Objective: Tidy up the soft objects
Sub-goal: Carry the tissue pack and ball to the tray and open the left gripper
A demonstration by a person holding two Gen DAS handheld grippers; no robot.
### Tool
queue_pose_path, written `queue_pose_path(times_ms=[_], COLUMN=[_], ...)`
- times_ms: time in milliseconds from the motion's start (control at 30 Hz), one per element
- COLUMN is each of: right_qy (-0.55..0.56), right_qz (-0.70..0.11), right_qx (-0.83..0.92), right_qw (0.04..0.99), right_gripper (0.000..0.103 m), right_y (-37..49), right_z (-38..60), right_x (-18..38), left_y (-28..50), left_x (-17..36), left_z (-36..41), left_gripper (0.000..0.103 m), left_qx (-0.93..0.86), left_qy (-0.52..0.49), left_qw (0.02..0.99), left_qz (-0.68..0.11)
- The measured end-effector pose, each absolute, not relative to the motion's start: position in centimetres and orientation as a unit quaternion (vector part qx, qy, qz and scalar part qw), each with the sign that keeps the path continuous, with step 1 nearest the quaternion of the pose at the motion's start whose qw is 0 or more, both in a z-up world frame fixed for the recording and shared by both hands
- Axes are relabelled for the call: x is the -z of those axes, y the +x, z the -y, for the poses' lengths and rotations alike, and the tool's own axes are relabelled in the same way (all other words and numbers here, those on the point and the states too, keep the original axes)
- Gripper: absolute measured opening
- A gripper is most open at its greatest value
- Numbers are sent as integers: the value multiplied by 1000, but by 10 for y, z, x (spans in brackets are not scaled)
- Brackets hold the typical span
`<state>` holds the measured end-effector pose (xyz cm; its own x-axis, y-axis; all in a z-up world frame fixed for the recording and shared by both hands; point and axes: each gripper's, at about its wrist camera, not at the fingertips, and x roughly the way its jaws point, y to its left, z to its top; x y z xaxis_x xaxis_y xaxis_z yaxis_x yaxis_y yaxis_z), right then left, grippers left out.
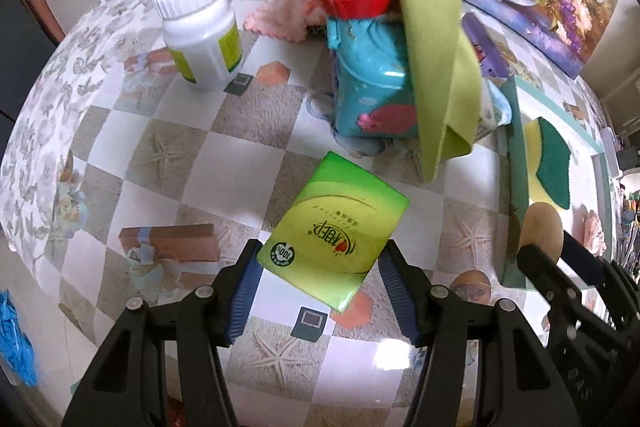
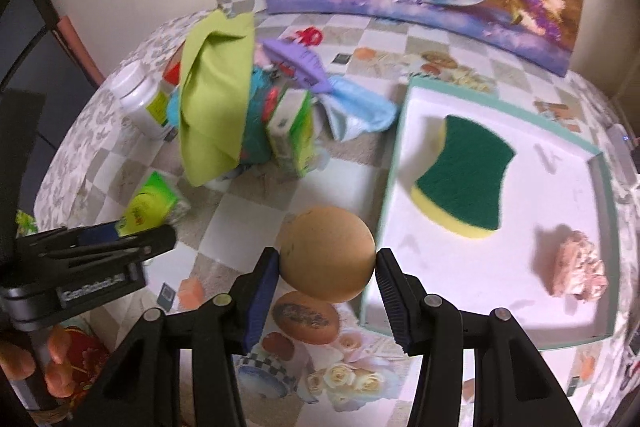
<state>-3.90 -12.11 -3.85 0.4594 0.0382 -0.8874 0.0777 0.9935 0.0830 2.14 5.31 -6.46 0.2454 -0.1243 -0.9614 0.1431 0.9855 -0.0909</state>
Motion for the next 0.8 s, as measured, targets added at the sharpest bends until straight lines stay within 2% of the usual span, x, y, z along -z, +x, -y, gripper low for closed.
queue_pose_path(times_ms=[400,800], right_qy=[70,130], right_qz=[-504,-508], right_qx=[57,132], right_qw=[859,841], right_gripper=[53,53], right_y=[-40,-49], right_z=[152,216], right_x=[28,35], left_y=[1,-21], left_x=[34,16], left_z=[-26,59], left_gripper=[61,61], left_qx=[96,166], left_qy=[44,106], left_qw=[814,811], left_qz=[-571,-551])
